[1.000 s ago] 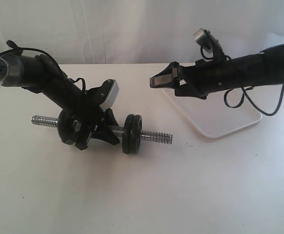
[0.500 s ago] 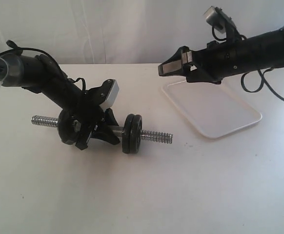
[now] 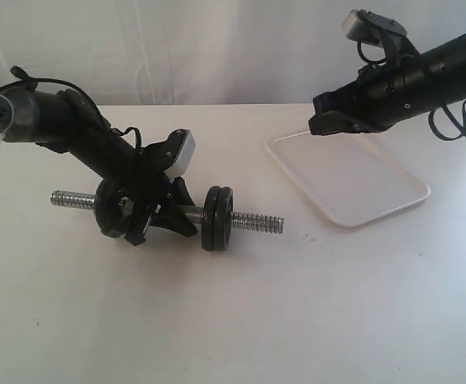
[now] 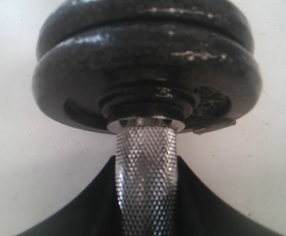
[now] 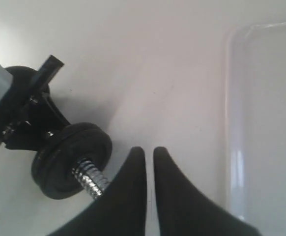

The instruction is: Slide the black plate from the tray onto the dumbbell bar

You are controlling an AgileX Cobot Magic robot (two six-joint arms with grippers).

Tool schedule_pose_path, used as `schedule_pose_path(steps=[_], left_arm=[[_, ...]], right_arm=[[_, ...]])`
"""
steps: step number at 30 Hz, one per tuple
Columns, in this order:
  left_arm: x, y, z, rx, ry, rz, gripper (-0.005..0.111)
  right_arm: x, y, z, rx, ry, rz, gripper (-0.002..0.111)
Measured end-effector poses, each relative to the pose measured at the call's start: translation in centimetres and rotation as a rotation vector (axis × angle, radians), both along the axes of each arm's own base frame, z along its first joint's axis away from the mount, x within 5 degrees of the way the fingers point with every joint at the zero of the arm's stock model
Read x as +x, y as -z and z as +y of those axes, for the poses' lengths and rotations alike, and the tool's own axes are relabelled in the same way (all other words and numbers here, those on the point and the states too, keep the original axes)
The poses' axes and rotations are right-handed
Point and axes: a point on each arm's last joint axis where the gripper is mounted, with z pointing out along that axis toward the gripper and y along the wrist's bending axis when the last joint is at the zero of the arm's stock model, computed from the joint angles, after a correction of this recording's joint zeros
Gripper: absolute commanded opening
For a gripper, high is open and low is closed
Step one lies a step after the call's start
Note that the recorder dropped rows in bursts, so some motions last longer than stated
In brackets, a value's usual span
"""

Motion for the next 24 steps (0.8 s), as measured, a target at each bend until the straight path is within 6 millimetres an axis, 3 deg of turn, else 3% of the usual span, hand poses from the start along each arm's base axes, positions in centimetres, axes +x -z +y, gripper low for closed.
schedule_pose_path(steps=[6,24], left_arm=[[0.0,-0.01,-0.01,-0.001,-0.001,0.0,0.0],[0.0,-0.01,-0.01,-0.001,-0.001,0.0,0.0]], right_arm=[[0.03,0.12,-0.76,-0.09,0.042,-0.001,0.0],[0.06,0.22,-0.97,-0.112,0.057,0.003,0.0]])
